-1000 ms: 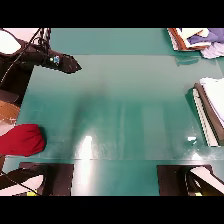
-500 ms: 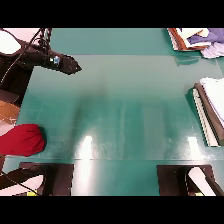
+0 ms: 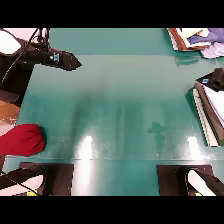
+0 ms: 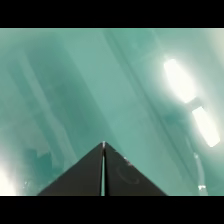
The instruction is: Fold the shirts.
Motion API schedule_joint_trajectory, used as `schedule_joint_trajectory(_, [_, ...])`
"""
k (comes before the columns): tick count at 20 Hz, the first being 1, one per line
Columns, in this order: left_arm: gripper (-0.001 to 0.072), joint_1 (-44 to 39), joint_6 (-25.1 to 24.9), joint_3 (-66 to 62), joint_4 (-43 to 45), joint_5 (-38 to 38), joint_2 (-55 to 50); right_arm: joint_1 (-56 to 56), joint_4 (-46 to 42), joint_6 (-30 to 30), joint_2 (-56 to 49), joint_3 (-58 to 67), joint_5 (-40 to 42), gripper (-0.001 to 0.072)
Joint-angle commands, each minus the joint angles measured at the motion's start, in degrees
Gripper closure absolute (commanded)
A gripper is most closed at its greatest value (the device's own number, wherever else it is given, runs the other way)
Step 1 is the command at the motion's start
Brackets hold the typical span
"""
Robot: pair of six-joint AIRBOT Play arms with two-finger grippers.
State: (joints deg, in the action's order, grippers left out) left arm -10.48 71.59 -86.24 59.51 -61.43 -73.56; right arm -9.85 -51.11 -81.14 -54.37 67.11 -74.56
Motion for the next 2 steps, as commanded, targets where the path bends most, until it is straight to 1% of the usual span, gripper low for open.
schedule_joint_trajectory(1, [0.0685, 0.0, 0.0, 0.0, 0.0, 2.3, 0.0, 3.5, 0.1, 0.0, -1.2, 0.0, -0.2, 0.0693])
schedule_joint_trajectory(2, [0.0685, 0.0, 0.0, 0.0, 0.0, 2.8, 0.0, 3.5, 0.1, 0.0, -1.2, 0.0, -0.6, 0.0693])
